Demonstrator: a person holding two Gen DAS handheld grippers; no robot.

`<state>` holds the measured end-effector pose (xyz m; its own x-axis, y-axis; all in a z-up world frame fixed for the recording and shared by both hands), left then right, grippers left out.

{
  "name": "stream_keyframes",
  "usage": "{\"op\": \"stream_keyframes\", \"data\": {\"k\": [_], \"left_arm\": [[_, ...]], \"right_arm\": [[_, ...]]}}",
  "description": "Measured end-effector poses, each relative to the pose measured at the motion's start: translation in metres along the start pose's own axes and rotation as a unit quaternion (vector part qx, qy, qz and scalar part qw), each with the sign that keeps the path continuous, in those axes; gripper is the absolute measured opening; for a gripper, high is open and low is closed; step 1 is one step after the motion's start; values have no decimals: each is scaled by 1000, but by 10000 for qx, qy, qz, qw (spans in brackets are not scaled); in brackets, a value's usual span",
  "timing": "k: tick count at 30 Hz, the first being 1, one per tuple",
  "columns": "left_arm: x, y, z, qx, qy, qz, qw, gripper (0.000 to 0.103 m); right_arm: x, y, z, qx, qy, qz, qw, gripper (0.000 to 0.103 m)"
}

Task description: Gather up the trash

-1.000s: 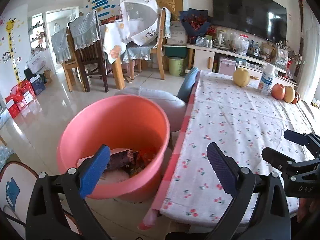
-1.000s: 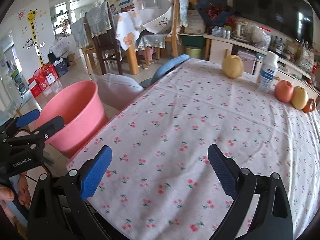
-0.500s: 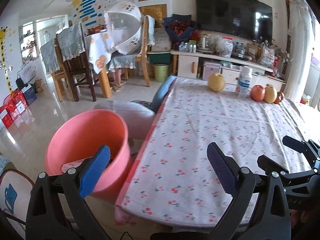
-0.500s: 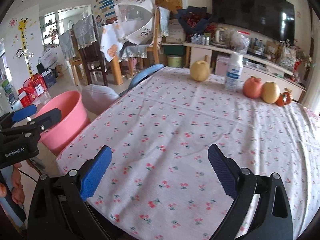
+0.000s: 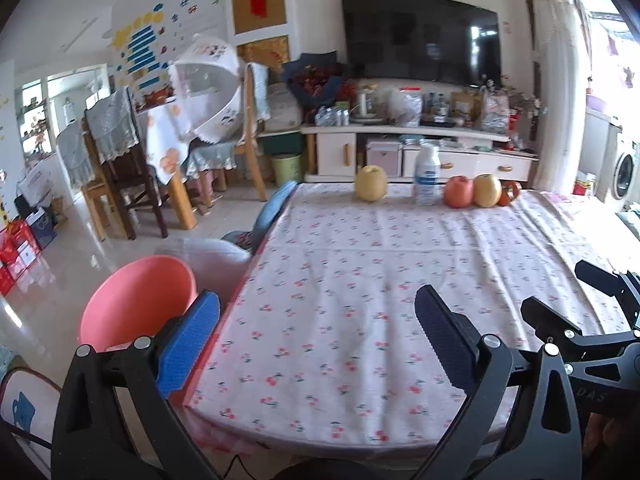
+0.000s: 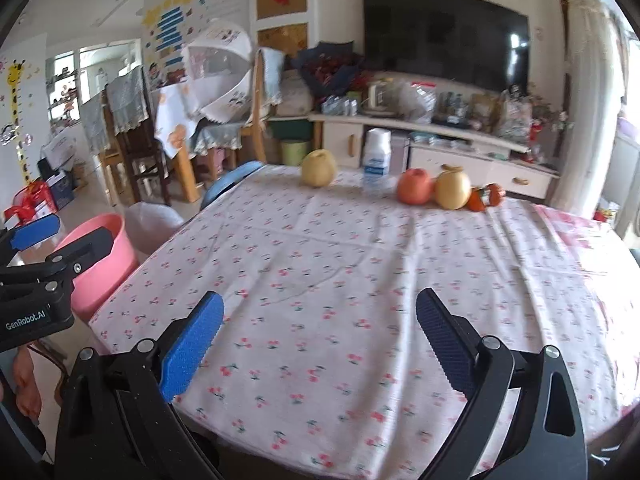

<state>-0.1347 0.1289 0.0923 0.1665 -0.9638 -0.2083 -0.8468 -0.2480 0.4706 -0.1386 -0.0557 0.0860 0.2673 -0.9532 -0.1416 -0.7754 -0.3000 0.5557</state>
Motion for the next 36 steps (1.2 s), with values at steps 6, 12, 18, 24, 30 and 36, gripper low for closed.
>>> {"op": "stream_keyframes", "data": {"k": [6,12,18,24,30,36], "left_arm": [[19,28,-4,198,25,229,9995,99],[35,55,-10,459,229,555,9971,99],[53,81,-13,712,-76,697,9950,99],[60,98,-12,661,-141,846,9941,99],[60,114,-18,804,-29,960,9921,99],[56,129,-26,1022,130,969,9899,99]], "right_arm": [[18,47,-2,373,-63,384,9985,96],[33,90,-1,723,-83,729,9947,96],[45,129,0,1023,-136,966,9900,96],[44,157,-3,1277,-72,1168,9849,97],[37,178,-5,1453,75,1328,9804,97],[33,195,-7,1571,151,1436,9770,97]]}}
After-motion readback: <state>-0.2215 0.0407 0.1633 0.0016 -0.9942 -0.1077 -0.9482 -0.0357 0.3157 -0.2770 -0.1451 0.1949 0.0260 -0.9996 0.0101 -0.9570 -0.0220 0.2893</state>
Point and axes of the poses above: each gripper's, at about its wrist camera, not at the fingertips, and y roughly against the way its jaws point, x to its right, z to its underside, the point moved 8 cm from there along -y, roughly the way its jaws point, and after that the axes turned 14 degrees about -z, right-handed, at the moved point
